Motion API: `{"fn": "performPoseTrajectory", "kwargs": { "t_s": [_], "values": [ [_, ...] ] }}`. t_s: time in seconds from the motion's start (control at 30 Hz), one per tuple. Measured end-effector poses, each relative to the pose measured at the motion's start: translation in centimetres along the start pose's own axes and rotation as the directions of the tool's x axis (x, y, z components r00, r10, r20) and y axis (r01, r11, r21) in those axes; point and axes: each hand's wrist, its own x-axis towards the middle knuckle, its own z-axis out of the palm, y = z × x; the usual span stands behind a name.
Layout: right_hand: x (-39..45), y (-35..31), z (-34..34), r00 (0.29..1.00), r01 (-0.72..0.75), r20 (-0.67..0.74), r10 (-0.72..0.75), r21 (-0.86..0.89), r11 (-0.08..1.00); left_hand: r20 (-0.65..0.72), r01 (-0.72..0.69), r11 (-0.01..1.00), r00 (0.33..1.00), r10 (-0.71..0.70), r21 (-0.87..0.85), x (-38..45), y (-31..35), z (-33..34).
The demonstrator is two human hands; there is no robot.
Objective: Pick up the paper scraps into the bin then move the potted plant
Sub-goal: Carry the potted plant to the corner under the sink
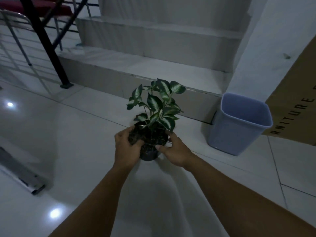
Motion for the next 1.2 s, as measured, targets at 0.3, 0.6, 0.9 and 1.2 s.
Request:
{"fn": "performPoseTrajectory", "kwargs": {
  "t_s": [0.3,0.6,0.9,1.2],
  "values": [
    [1.9,3.1,2.8,0.973,0.176,-0.173,-0.155,0.114,0.978,0.259,-0.095,0.994,0.96,0.104,-0.047,2.5,-5.3,0.4],
    [2.8,4.0,3.1,0.991,-0.136,0.078,0.112,0.534,0.834,0.241,-0.205,0.975,0.945,0.22,-0.086,3.2,-6.9,0.7],
    [1.6,1.3,0.5,0.995,-0.101,0.045,0.093,0.615,0.782,0.166,-0.219,0.97,0.958,0.234,-0.104,2.2,-2.3,1.0],
    [-3.3,-3.5,-6.0,0.996,0.052,-0.088,0.008,0.653,0.755,0.122,-0.354,0.926,0.921,0.369,-0.129,0.1,7.5,0.8]
  ]
}}
